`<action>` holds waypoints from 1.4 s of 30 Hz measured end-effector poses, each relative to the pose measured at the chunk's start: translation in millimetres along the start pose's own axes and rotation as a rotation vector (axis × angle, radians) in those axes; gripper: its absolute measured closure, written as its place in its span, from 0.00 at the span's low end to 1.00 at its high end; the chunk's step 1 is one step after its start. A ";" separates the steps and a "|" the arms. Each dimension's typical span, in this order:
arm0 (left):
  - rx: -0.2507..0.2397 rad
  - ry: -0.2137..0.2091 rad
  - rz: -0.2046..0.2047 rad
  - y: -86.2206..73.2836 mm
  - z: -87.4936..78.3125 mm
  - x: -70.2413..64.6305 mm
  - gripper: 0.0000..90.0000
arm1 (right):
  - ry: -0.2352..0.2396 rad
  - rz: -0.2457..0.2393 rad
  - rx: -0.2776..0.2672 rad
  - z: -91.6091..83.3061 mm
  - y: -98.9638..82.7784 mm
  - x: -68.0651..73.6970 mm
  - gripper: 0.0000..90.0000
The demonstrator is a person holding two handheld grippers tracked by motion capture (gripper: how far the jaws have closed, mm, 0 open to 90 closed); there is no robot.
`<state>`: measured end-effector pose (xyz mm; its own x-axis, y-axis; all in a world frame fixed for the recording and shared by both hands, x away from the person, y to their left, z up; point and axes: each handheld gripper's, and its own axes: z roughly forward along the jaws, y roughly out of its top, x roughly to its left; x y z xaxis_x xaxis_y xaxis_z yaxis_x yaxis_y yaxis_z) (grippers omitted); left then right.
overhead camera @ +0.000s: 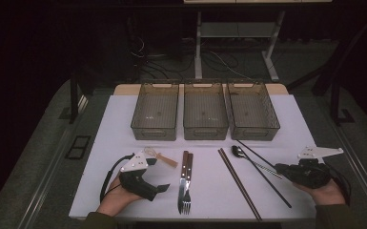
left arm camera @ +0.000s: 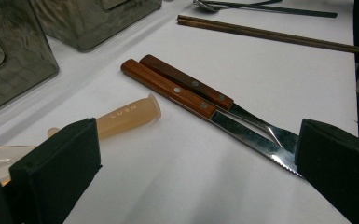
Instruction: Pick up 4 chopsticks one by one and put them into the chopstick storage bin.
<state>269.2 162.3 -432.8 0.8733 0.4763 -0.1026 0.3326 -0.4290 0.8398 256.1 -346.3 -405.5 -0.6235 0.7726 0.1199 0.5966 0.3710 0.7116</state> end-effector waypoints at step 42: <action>-0.002 0.017 -0.004 -4.6 -5.6 13.4 0.00 | 0.132 -0.109 -0.109 21.3 49.8 22.7 0.96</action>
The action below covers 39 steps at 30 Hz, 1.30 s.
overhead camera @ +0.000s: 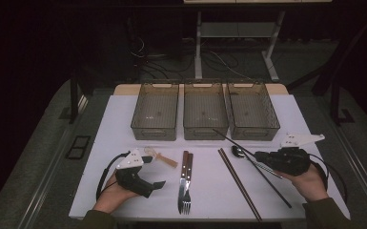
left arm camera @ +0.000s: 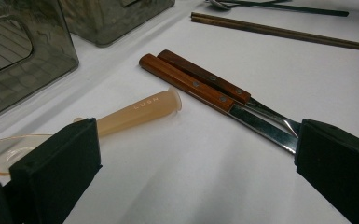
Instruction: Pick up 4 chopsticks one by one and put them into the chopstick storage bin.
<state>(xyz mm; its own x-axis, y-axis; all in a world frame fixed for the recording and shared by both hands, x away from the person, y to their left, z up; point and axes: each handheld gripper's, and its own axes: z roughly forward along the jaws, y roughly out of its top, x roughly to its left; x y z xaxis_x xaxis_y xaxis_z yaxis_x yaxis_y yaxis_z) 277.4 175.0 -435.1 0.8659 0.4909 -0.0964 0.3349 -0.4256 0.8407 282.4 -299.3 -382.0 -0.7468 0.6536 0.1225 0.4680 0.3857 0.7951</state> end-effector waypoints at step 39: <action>0.000 -0.011 -0.002 0.4 1.2 -2.8 0.00 | 0.012 0.002 -0.018 32.0 44.0 2.2 0.96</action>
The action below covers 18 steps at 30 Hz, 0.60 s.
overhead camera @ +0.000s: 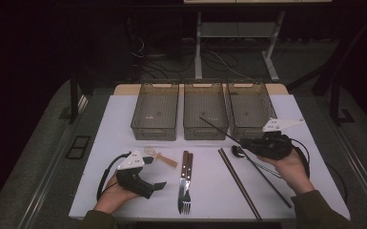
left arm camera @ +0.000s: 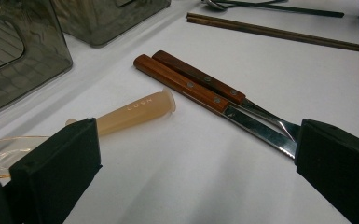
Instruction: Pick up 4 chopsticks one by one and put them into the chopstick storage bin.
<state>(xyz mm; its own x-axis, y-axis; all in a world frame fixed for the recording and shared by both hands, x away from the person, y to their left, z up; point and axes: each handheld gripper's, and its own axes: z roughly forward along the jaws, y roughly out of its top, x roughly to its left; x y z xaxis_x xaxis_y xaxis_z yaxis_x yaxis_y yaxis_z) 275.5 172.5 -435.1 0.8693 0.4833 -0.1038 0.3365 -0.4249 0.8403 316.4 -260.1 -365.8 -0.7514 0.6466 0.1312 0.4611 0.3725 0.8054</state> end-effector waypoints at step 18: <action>-0.013 -0.005 -0.004 0.8 -0.3 0.5 0.00 | 0.000 -0.028 0.009 32.9 36.8 8.2 0.95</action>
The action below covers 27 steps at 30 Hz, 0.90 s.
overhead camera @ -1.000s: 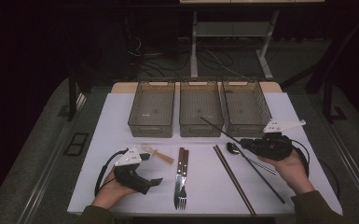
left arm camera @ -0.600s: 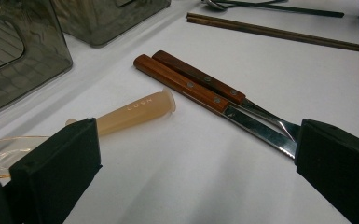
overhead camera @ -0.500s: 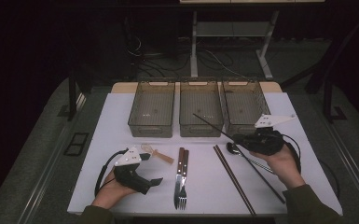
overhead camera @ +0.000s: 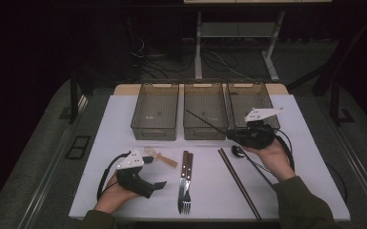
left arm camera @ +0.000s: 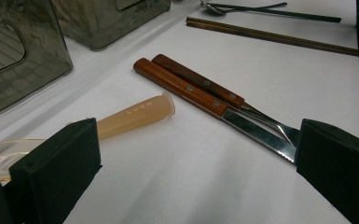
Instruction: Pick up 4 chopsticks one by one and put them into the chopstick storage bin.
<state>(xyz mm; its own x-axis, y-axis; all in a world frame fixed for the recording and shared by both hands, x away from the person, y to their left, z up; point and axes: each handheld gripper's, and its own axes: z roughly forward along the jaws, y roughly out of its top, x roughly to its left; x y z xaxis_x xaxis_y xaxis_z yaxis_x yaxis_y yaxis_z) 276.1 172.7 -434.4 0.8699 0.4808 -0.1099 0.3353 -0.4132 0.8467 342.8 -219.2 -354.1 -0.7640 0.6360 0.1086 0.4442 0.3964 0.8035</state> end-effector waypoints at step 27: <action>-0.009 -0.002 -0.003 0.6 0.0 -1.3 0.00 | -0.042 -0.024 0.075 58.8 70.1 2.1 0.96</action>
<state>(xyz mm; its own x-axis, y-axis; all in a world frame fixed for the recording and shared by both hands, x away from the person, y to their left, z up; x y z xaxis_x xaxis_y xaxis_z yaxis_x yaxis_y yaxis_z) 275.2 171.8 -433.7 0.8694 0.4808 -0.1135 0.3349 -0.4047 0.8509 399.8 -151.2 -332.0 -0.7551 0.6525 0.0638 0.4611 0.4593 0.7592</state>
